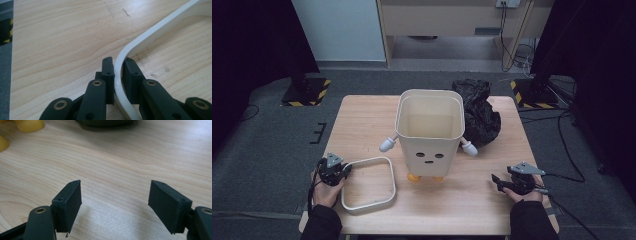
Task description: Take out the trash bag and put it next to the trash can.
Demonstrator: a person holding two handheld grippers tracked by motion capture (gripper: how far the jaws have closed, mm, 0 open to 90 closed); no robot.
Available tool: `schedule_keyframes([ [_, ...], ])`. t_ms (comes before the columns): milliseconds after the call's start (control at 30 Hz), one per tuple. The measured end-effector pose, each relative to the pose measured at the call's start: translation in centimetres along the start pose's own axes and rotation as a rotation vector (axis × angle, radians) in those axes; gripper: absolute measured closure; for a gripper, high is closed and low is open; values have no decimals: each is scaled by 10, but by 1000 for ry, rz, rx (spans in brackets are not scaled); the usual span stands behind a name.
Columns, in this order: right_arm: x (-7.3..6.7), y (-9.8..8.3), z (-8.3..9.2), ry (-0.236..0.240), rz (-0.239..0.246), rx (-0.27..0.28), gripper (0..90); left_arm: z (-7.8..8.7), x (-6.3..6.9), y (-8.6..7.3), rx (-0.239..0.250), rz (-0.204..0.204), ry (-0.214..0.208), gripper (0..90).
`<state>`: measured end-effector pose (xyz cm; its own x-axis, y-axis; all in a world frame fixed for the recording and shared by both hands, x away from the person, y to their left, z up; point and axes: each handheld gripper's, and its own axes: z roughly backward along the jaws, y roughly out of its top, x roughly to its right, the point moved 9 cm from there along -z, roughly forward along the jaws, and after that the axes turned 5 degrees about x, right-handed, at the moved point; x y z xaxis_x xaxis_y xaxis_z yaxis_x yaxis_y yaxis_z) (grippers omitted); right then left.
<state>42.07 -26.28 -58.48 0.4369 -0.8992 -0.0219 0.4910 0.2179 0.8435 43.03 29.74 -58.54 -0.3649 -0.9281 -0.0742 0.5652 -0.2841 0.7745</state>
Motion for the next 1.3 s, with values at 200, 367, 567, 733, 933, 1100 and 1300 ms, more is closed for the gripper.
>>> schedule_keyframes([
  [200,1,-7,-4,-7,18,-46,267,6,-1,-5,-13,50,63,798],
  [367,1,-9,-4,-11,23,-58,263,17,1,-11,-22,64,75,796],
  [567,2,-11,-3,-19,24,-75,248,33,7,-15,53,3,-14,720],
  [733,2,-11,-3,-22,25,-75,245,35,4,-9,112,-44,-53,657],
  [933,3,-11,-4,-23,11,-80,226,26,4,-4,105,-88,-97,640],
  [1100,3,-11,-4,-25,12,-81,220,23,5,-4,99,-100,-123,638],
  [1300,3,-12,-4,-29,8,-82,211,22,3,-6,89,-101,-158,656],
])
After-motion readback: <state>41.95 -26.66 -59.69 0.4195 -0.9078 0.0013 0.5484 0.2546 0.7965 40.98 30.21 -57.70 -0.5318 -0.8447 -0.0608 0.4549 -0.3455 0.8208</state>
